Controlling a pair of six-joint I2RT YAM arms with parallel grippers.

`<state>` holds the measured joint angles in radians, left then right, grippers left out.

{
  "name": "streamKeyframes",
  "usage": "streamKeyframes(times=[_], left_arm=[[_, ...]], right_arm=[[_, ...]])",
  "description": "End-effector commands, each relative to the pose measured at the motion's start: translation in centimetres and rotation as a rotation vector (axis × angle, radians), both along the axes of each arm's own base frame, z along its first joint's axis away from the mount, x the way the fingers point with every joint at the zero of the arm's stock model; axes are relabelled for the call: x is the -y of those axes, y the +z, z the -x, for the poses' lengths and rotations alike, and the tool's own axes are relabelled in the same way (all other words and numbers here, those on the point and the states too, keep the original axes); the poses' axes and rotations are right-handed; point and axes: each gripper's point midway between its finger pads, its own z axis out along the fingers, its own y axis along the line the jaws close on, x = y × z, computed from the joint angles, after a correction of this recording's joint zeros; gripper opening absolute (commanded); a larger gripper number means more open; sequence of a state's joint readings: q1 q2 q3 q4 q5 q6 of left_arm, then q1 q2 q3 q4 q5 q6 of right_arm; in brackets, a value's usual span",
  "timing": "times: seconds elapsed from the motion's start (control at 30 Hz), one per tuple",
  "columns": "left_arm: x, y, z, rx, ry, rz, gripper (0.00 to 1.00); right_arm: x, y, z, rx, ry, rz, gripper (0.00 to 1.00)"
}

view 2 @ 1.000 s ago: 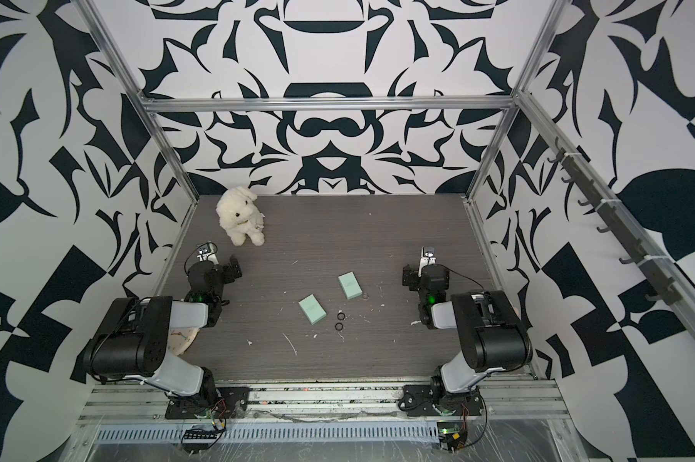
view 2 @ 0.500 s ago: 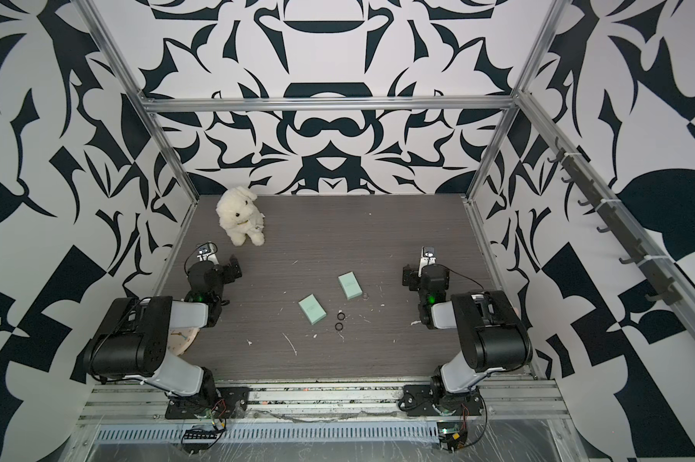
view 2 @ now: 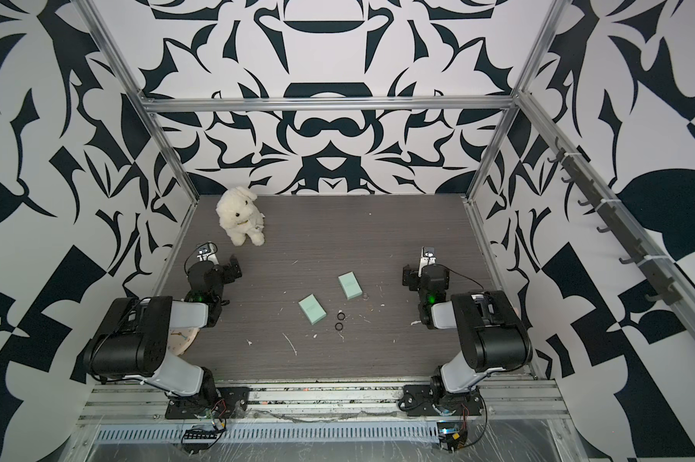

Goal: Take the rings out of the lift-off lid box
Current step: Reset both arms

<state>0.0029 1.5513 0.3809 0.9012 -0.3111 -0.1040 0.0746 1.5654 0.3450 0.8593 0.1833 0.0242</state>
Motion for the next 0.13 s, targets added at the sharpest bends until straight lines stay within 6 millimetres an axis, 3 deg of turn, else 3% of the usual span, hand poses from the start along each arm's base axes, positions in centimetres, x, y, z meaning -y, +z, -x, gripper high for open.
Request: streamKeyframes(times=[0.0, 0.1], left_arm=[[-0.31, -0.03, 0.30, 0.008, 0.012, -0.002, 0.99], [-0.32, -0.04, 0.30, 0.008, 0.012, -0.001, 0.99]], right_arm=[[-0.37, 1.85, -0.76, 0.069, 0.014, -0.007, 1.00], [-0.32, 1.96, -0.74, 0.069, 0.012, -0.004, 1.00]])
